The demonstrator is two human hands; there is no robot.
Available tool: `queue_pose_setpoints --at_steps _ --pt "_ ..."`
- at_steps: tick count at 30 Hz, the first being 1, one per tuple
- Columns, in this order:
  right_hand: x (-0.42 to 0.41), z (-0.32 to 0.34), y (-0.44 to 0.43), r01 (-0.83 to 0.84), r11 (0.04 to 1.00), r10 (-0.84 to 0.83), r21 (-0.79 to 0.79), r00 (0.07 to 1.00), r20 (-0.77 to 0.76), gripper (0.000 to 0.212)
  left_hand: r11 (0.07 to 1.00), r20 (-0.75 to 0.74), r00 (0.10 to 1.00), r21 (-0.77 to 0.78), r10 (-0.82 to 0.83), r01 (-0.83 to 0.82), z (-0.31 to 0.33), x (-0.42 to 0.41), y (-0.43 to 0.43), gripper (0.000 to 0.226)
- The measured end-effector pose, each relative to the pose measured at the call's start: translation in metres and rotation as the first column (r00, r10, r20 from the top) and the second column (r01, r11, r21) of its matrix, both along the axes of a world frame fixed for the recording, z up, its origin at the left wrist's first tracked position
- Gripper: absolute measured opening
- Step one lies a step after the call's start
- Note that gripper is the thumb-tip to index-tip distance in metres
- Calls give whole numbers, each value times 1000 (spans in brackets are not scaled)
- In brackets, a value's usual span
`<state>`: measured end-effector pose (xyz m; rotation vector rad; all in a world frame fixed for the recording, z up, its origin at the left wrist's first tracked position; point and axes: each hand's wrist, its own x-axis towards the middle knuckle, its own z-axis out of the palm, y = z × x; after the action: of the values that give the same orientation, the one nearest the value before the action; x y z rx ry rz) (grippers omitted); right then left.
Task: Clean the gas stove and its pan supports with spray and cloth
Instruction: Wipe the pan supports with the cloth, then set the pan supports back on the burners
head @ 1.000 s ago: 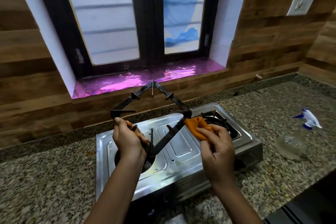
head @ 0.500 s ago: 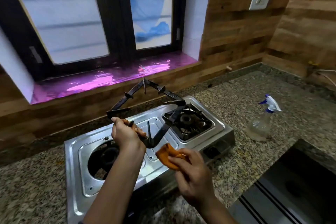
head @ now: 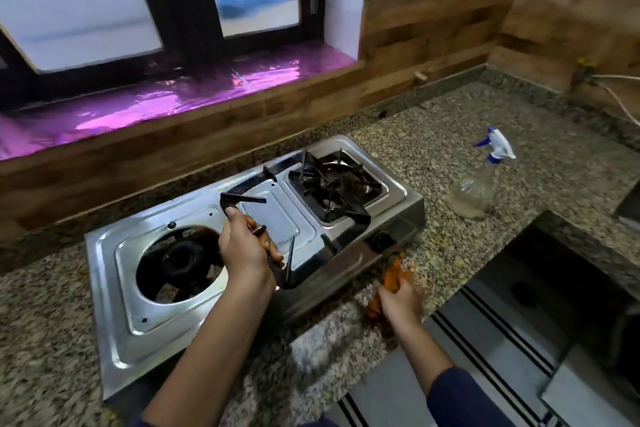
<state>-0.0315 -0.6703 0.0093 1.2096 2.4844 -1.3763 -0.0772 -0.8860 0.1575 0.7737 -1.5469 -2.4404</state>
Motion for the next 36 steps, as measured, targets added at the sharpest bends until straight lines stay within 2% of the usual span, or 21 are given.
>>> queue_pose_setpoints --at_steps 2,3,5,7,9,11,13,16,19,23,28,30,34,36 --pt "-1 -7 0 -27 1000 27 -3 997 66 32 999 14 999 -20 -34 35 -7 4 4 45" --pt "0 -7 -1 -15 1000 14 16 999 38 35 998 19 999 -31 -49 49 -11 5 6 46" --pt "4 4 -4 64 997 -57 36 983 -173 36 996 34 997 -46 -72 73 -16 9 5 46" --pt "7 29 -11 108 985 -156 -134 886 -437 28 993 44 995 -60 -95 97 -20 14 3 47" --pt "4 59 -23 -70 947 -121 -313 825 -551 23 989 48 993 -93 -108 112 -25 17 -2 47" --pt "-2 81 -38 -319 845 22 -429 822 -569 24 987 59 992 -107 -110 116 -29 21 -10 45" --pt "-10 90 -54 -420 752 79 -508 822 -563 25 988 83 991 -107 -107 115 -33 25 -21 44" --pt "-18 87 -79 -417 736 47 -534 818 -574 26 985 127 986 -123 -107 123 -33 33 -45 44" --pt "-25 83 -105 -409 660 -26 -630 826 -564 31 984 138 984 -125 -111 129 -31 44 -72 46" --pt "-35 85 -143 -414 563 -47 -715 848 -529 29 996 187 978 -16 -89 93 -35 62 -110 52" --pt "-52 87 -183 -484 550 43 -681 831 -555 27 980 213 973 193 -90 48 -36 85 -139 31" --pt "-60 84 -195 -522 570 105 -635 812 -574 25 982 195 976 180 -99 64 -39 93 -144 22" --pt "-76 77 -215 -646 608 302 -461 725 -619 8 991 158 987 130 -38 17 -39 100 -158 29" --pt "-81 78 -220 -728 602 430 -328 642 -635 15 993 155 988 121 -10 -9 -38 99 -163 33"
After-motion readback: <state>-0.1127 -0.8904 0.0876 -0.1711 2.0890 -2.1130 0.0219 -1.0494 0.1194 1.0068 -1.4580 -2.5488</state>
